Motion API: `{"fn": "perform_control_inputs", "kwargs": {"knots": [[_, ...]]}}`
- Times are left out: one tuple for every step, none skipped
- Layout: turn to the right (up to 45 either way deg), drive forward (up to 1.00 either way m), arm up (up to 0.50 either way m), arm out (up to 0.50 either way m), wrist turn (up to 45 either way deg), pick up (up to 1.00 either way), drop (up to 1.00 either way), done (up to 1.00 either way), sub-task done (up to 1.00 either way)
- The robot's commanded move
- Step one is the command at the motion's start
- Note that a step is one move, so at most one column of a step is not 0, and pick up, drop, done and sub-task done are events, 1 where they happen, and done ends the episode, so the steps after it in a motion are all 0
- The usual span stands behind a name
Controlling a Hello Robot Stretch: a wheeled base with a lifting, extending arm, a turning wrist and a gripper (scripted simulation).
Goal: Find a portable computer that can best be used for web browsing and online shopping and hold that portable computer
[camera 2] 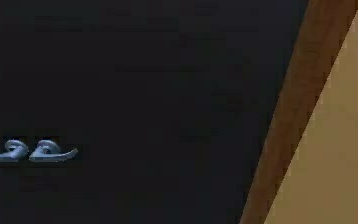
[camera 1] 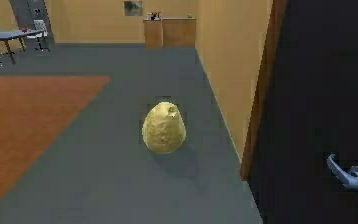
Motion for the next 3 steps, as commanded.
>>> {"fn": "perform_control_inputs", "kwargs": {"knots": [[-45.0,0.0,0.0,0.0,0.0,0.0,0.0,0.0,0.0],[-45.0,0.0,0.0,0.0,0.0,0.0,0.0,0.0,0.0],[0.0,1.0,0.0,0.0,0.0,0.0,0.0,0.0,0.0]]}}
